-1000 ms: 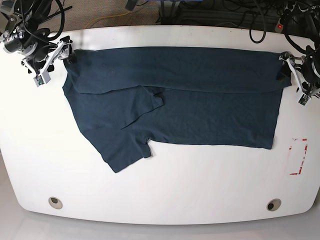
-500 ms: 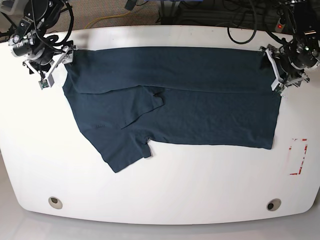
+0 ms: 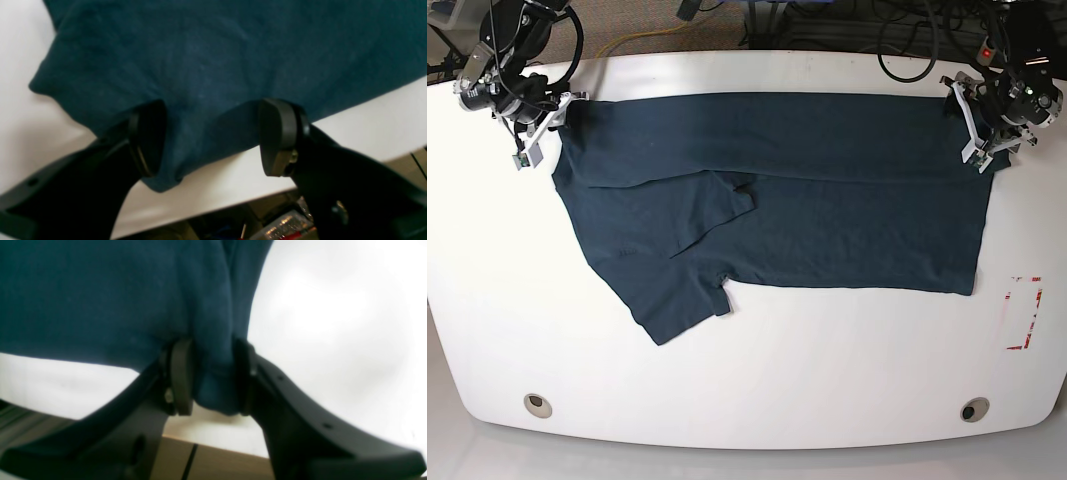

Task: Fold the T-shirt properly

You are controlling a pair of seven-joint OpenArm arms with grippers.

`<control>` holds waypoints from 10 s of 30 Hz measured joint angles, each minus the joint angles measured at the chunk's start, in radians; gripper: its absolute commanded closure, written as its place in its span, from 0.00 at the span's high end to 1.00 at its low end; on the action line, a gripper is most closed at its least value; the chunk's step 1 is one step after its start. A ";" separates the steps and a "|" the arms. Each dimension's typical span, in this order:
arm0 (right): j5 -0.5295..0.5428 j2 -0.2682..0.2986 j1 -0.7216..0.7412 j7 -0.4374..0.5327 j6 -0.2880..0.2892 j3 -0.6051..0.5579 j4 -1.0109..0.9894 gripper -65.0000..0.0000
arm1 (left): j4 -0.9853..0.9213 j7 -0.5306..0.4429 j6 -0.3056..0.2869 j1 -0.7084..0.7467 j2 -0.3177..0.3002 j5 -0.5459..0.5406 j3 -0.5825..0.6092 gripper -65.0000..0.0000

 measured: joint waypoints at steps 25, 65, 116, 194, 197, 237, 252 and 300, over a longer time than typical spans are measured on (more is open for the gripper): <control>-0.006 0.018 -0.045 -0.017 0.000 0.007 0.230 0.88 | 0.168 0.017 0.000 0.055 -0.046 0.000 -0.003 0.61; -0.236 0.047 0.665 0.499 0.000 -0.349 -0.797 0.70 | -0.314 0.020 0.000 -0.562 -0.041 0.012 -0.067 0.61; -0.255 -0.005 0.676 0.489 0.003 -0.354 -0.803 0.00 | -0.941 -0.388 0.256 -0.780 -0.021 0.003 0.062 0.00; -0.082 -0.071 0.070 0.056 0.000 -0.063 0.233 0.68 | 0.095 0.011 0.114 -0.190 0.025 -0.171 -0.129 0.79; 0.013 -0.071 0.076 0.060 0.003 -0.068 0.226 0.65 | 0.088 -0.002 0.115 -0.211 0.011 -0.319 -0.206 0.79; 0.087 -0.042 0.184 0.125 0.003 -0.135 -0.182 0.65 | -0.339 0.018 0.124 -0.170 -0.073 -0.679 -0.259 0.79; 0.088 -0.042 0.184 0.125 0.003 -0.135 -0.182 0.64 | -0.473 0.015 0.123 -0.225 -0.113 -0.673 -0.237 0.79; 0.087 -0.065 0.184 0.129 0.003 -0.124 -0.182 0.64 | -0.089 0.018 0.139 -0.216 -0.094 -0.682 -0.004 0.03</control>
